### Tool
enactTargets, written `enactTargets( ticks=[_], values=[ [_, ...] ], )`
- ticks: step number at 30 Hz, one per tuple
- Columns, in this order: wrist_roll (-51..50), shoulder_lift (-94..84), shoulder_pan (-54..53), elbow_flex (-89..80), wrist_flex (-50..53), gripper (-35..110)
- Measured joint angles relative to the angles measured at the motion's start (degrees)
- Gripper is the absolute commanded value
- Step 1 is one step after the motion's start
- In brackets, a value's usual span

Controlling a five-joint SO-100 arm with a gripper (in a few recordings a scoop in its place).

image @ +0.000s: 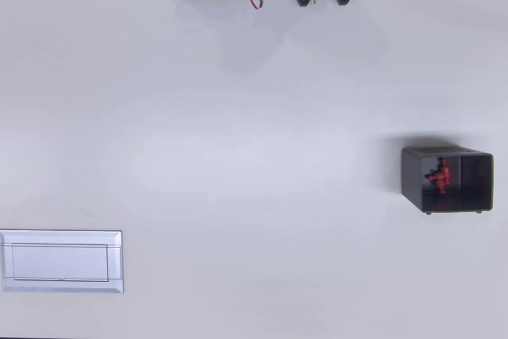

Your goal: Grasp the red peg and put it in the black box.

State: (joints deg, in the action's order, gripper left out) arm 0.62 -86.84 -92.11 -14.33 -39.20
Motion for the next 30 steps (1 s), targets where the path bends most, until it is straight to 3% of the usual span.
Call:
enactTargets(
  ticks=[17,30],
  values=[
    [2.99,20.74,7.56,13.10,-4.22,0],
    [1.58,23.55,29.44,13.10,-13.62,0]
  ],
)
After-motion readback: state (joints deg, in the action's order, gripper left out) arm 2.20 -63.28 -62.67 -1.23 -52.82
